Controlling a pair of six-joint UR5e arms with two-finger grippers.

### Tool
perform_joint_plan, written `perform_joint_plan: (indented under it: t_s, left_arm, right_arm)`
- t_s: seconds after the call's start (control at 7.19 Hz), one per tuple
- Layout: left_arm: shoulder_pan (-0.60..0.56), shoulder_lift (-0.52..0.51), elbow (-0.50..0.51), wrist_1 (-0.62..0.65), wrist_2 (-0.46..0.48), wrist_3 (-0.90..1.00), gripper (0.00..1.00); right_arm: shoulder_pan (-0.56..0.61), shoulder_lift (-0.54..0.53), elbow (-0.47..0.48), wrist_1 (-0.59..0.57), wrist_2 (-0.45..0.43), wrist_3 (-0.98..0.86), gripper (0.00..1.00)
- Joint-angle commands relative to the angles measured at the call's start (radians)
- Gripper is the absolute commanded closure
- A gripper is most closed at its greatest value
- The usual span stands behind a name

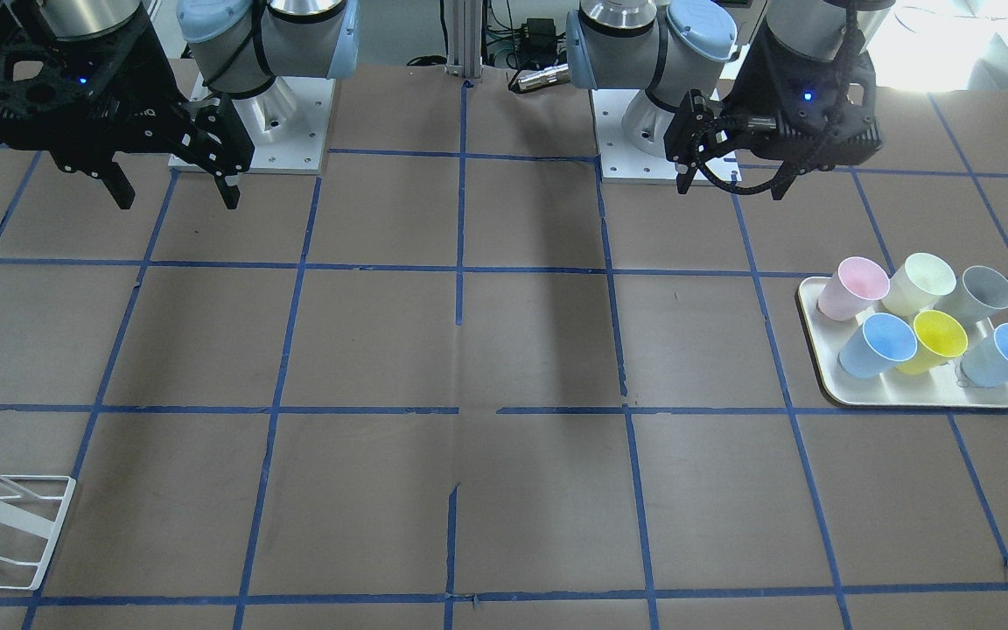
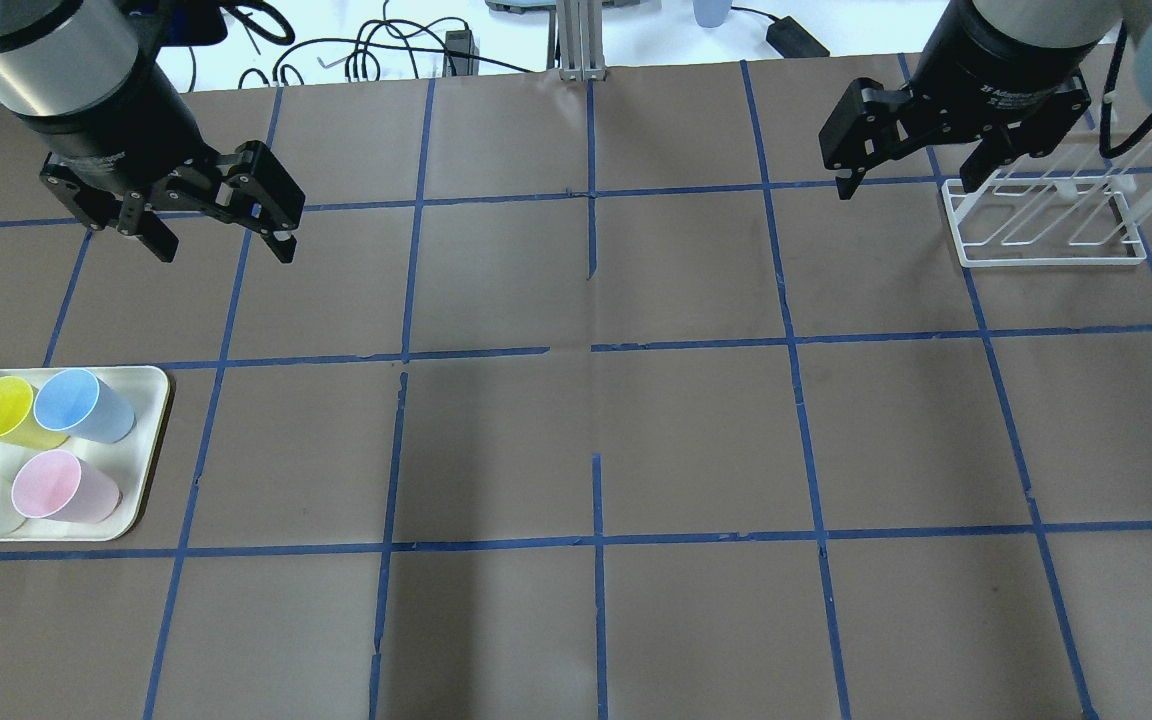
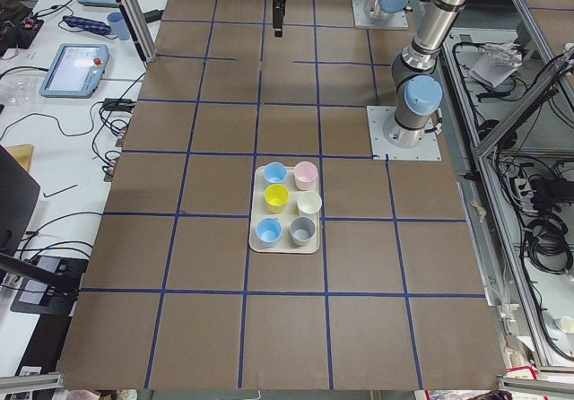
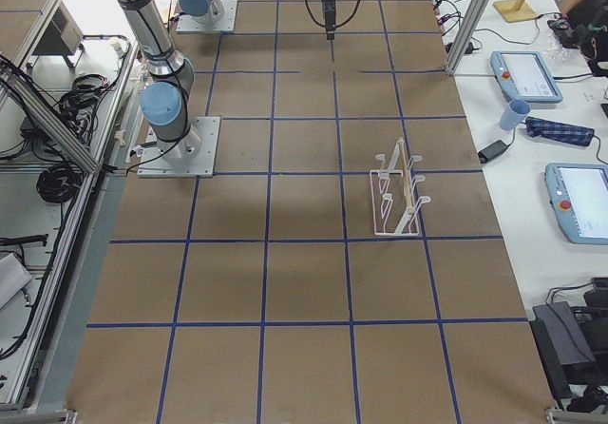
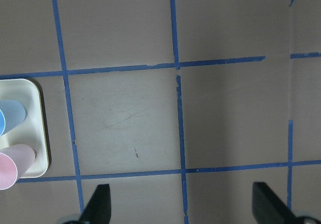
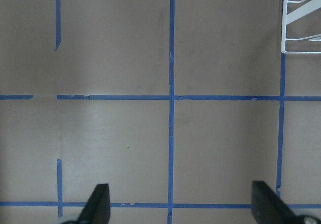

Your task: Transfer IKEA cup to right arm and place on rack

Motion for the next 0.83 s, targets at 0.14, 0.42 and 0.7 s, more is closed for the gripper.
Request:
perform_joint_plan:
  t_s: [0.14,0.42,0.7]
  left_arm:
    - [0.0,0.003,0.0,0.0,-0.003,-0.002,0.0]
    - [0.003,0.001,-0.001,0.0,0.001,-0.002,0.0]
    - [0.072,-0.003,0.005,-0.006,-0.009,0.062,0.0]
  right_arm:
    - [0.0,0.0,0.0,0.0,0.0,0.0,0.0]
    - [0.0,0.0,0.0,0.0,0.0,0.0,0.0]
    - [0.0,0.0,0.0,0.0,0.0,0.0,0.0]
